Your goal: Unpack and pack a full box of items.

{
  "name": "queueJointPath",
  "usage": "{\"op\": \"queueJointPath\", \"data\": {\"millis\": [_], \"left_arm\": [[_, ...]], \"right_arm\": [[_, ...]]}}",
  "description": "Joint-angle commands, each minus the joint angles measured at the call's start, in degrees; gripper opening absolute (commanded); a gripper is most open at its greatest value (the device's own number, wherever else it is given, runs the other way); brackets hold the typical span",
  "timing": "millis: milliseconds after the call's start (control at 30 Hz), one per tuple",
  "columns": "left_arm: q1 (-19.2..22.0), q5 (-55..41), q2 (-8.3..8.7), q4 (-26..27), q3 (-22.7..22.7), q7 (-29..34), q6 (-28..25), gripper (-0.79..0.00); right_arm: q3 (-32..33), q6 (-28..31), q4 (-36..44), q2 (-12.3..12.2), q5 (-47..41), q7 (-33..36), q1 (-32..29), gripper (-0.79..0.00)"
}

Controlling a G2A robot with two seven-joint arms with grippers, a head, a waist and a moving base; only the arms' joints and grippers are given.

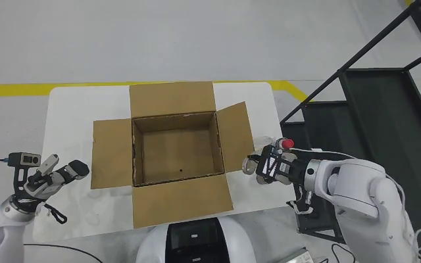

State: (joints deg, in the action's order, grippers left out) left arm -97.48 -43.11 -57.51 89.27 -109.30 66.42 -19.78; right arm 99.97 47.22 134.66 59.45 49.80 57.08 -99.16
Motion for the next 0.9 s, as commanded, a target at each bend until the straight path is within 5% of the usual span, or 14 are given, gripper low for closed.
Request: {"op": "queueJointPath", "data": {"millis": [0, 433, 567, 867], "left_arm": [[0.0, 0.0, 0.0, 0.0, 0.0, 0.0, 0.0, 0.0], [0.0, 0.0, 0.0, 0.0, 0.0, 0.0, 0.0, 0.0], [0.0, 0.0, 0.0, 0.0, 0.0, 0.0, 0.0, 0.0], [0.0, 0.0, 0.0, 0.0, 0.0, 0.0, 0.0, 0.0]], "right_arm": [[2.37, 1.27, -0.01, -1.22, 0.53, -1.27, -3.99, -0.785], [6.72, 5.69, -0.01, -5.59, 11.32, -5.7, -21.74, -0.785], [5.15, -1.71, -0.49, -5.24, 18.29, -8.42, -23.71, -0.785], [-1.91, -8.19, -6.38, -5.0, 36.05, -13.96, -26.64, -0.785]]}}
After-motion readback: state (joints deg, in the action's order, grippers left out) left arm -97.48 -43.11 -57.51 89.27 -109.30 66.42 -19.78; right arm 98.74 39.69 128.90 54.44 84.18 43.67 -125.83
